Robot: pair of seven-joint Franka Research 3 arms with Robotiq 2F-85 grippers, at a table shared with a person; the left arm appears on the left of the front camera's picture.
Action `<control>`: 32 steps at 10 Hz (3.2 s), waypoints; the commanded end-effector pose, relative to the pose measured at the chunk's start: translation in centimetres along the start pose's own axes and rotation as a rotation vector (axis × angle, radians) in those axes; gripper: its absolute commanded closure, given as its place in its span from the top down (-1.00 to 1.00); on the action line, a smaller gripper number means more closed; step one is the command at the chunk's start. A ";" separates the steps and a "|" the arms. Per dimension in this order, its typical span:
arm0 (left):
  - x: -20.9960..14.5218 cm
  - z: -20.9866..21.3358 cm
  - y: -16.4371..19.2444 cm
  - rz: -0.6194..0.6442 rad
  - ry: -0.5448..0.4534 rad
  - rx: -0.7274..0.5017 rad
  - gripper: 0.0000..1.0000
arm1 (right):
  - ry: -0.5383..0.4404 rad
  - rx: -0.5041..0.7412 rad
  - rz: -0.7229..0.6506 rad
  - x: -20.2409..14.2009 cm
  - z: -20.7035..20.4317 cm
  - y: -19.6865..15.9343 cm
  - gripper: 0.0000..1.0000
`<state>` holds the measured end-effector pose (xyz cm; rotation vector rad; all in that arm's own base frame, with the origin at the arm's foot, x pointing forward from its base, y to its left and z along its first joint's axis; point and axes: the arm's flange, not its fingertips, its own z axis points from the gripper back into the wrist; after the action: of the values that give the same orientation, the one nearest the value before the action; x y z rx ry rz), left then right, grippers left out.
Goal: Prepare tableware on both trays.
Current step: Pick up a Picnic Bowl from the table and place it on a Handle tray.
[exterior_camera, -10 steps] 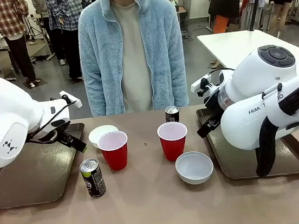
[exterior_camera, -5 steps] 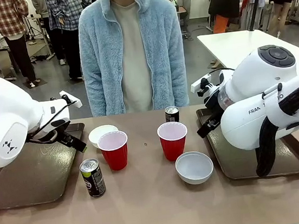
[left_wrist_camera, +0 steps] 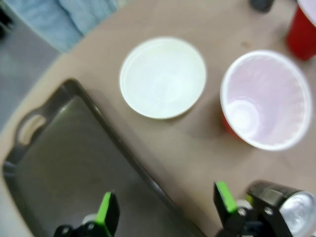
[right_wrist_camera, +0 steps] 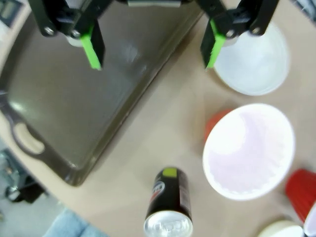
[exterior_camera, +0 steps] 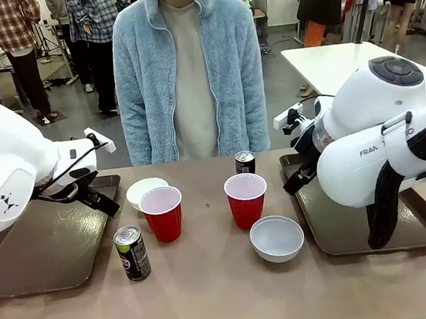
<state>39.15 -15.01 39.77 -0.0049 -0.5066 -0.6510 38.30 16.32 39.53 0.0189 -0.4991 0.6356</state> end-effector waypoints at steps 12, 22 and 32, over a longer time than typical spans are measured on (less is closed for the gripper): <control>-5.4 14.2 3.1 0.082 0.040 -0.241 1.00 | 0.130 0.357 -0.419 -8.4 12.5 -3.3 1.00; -18.8 14.3 20.4 0.648 -0.001 -0.450 1.00 | -0.024 0.634 -0.759 -24.6 13.2 -16.0 1.00; -19.1 15.5 20.2 0.652 0.025 -0.404 1.00 | -0.027 0.621 -0.804 -25.6 14.9 -19.1 1.00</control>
<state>30.90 14.30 47.74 -0.5117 -0.3067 -0.1036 24.78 -16.02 43.71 0.7761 -0.2553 -0.0232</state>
